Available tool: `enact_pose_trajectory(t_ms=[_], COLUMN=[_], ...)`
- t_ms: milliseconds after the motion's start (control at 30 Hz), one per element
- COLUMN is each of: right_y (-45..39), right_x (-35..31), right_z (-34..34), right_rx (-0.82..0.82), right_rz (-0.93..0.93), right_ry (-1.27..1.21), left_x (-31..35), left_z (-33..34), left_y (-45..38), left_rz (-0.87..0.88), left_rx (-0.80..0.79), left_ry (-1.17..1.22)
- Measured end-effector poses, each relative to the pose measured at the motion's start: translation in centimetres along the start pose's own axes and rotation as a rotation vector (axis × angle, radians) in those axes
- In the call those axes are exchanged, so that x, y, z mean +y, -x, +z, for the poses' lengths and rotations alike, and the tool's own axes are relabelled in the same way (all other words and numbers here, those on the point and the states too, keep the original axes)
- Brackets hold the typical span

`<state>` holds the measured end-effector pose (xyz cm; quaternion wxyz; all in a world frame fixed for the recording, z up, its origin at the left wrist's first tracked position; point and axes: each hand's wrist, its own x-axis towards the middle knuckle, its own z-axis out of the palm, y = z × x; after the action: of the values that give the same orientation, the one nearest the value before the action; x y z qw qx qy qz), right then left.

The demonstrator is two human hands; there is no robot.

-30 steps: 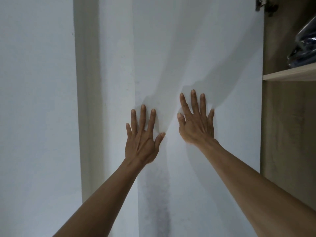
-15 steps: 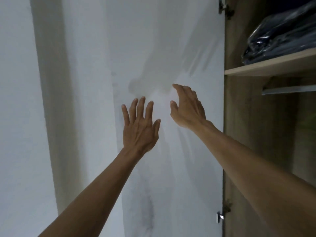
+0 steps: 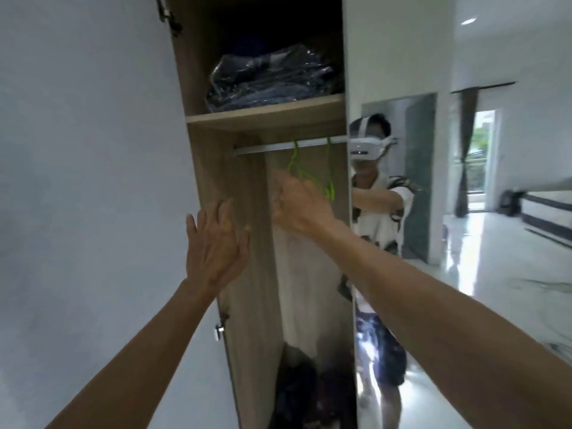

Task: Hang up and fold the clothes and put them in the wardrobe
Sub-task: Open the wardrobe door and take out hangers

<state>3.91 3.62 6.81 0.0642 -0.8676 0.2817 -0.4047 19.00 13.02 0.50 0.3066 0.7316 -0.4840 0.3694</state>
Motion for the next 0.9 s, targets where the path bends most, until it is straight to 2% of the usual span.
enact_pose_trajectory(t_ms=[67, 167, 367, 500, 600, 733, 900], right_y=[2.6, 6.5, 12.0, 14.9, 15.7, 14.7, 11.3], right_x=[2.3, 6.1, 12.0, 16.3, 19.3, 21.0, 21.1], right_z=[-3.0, -8.1, -18.2, -23.7, -26.6, -27.8, -24.7], right_rx=[-0.017, 0.056, 0.137, 0.164, 0.185, 0.165, 0.106], right_rz=[0.065, 0.131, 0.264, 0.335, 0.366, 0.303, 0.166], right_ry=[0.186, 0.393, 0.434, 0.514, 0.567, 0.534, 0.55], left_x=[3.6, 11.3, 25.3, 33.8, 38.6, 39.8, 35.1], left_z=[1.4, 2.6, 4.1, 5.2, 5.3, 5.4, 6.8], left_y=[0.6, 1.6, 3.2, 3.3, 3.0, 1.0, -1.6], left_rz=[0.019, 0.086, 0.266, 0.351, 0.395, 0.359, 0.073], left_rx=[-0.051, -0.085, -0.12, -0.155, -0.112, 0.057, 0.147], left_ry=[0.111, 0.296, 0.603, 0.653, 0.641, 0.576, 0.407])
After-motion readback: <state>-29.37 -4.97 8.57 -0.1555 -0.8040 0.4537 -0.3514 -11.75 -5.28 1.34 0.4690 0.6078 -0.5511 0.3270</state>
